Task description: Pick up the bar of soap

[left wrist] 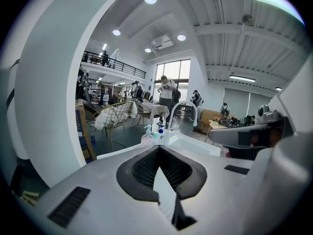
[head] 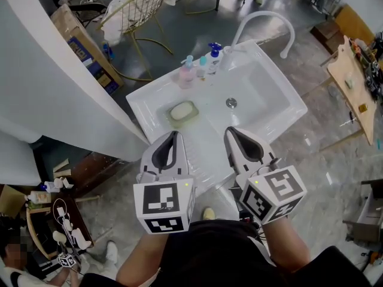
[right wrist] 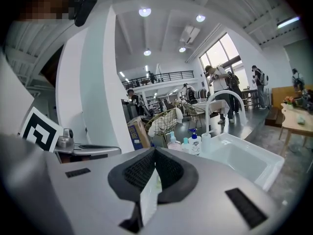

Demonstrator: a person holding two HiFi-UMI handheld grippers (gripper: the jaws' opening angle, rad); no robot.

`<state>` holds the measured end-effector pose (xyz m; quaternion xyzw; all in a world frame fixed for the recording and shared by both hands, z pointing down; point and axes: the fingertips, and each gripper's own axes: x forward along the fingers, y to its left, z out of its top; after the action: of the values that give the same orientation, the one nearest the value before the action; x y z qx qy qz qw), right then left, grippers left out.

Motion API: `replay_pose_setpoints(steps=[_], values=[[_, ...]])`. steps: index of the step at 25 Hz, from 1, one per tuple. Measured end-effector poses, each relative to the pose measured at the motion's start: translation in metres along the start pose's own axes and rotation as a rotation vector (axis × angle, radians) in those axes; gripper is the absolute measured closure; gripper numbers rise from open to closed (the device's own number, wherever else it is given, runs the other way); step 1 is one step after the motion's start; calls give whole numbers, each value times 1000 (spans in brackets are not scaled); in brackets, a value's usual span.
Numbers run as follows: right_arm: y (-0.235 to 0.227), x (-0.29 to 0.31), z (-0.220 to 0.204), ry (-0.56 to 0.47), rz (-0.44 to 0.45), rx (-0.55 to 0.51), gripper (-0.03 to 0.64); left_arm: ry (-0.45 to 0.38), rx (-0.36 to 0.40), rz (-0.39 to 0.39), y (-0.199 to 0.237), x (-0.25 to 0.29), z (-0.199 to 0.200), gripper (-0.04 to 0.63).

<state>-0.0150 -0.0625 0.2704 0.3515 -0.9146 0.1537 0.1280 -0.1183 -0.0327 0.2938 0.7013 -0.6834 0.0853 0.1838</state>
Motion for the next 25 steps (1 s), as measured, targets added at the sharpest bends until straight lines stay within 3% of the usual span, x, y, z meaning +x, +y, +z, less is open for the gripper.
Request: replay_pose_setpoints(steps=[25], values=[[8,70,26,16,-98,-38,612,-5,-10,-100,61,48,22,600]])
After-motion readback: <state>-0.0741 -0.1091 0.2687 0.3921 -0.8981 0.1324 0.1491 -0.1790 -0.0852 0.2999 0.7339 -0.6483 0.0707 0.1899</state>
